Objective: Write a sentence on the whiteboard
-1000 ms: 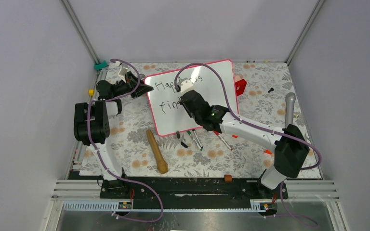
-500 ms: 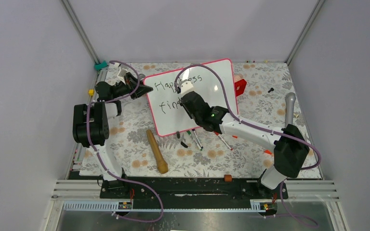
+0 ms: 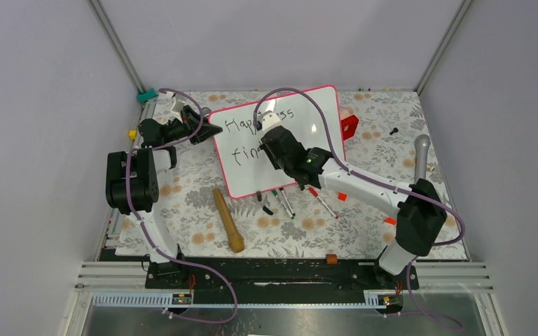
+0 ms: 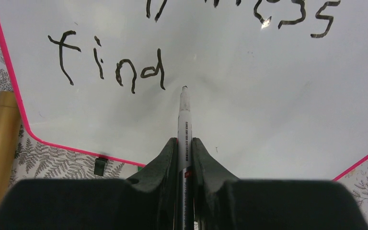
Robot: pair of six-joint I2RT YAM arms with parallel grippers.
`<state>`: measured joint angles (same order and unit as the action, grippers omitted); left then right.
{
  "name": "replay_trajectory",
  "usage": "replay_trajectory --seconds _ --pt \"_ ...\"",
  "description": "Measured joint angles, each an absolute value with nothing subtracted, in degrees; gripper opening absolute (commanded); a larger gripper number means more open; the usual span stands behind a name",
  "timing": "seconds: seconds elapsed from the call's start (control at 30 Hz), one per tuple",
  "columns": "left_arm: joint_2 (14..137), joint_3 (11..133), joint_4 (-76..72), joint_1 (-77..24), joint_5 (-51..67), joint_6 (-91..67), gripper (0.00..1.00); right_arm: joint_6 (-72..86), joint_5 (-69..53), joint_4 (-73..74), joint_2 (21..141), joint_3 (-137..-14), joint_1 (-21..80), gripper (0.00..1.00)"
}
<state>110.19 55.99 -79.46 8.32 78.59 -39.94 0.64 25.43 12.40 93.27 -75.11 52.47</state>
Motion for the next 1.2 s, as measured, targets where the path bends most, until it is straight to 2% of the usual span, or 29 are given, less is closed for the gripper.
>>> replay_trajectory --seconds 0.17,1.2 --pt "109.93 55.72 -79.50 8.32 78.43 -39.86 0.00 1.67 24.45 14.94 96.95 -80.36 52.12 0.00" --pt "109.93 55.70 -79.46 8.32 78.41 -39.53 0.00 1.78 26.81 18.06 100.71 -83.83 52.05 0.00"
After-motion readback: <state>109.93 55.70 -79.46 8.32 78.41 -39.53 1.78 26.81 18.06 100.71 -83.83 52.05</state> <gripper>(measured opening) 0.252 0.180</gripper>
